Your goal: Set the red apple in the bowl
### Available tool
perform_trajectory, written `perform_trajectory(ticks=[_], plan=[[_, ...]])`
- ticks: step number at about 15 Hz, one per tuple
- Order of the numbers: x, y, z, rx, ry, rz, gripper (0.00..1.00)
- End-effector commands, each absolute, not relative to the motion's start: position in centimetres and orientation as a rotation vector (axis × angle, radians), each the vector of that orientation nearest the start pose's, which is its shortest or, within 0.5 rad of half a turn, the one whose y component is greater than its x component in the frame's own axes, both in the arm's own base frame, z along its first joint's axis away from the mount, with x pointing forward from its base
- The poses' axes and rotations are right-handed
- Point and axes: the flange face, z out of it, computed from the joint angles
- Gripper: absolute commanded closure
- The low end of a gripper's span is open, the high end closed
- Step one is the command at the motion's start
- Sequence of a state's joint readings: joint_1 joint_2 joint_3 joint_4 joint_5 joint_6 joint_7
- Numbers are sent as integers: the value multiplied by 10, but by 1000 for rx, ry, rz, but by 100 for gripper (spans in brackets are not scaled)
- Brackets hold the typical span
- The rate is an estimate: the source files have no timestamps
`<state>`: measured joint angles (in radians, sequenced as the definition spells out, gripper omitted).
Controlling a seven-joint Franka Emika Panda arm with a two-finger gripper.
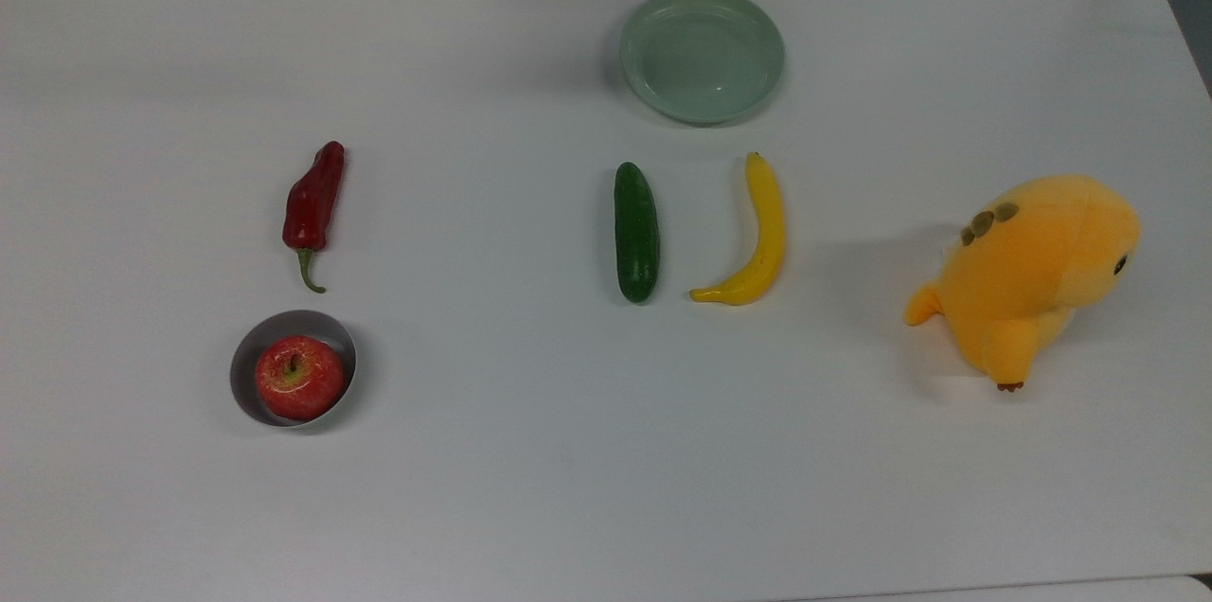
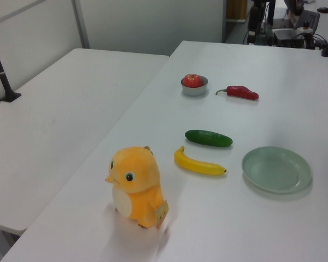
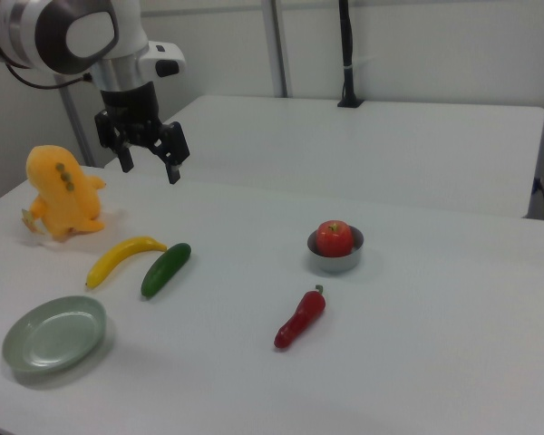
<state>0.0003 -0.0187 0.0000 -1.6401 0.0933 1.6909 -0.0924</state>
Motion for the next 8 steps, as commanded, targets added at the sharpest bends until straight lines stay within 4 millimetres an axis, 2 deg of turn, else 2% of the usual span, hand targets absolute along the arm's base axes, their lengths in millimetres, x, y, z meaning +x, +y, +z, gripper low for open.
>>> perform_trajectory(ticks=[1,8], plan=[[558,11,611,-3054,-112,-117,0],[563,14,605,-3047,-114,-110,0]])
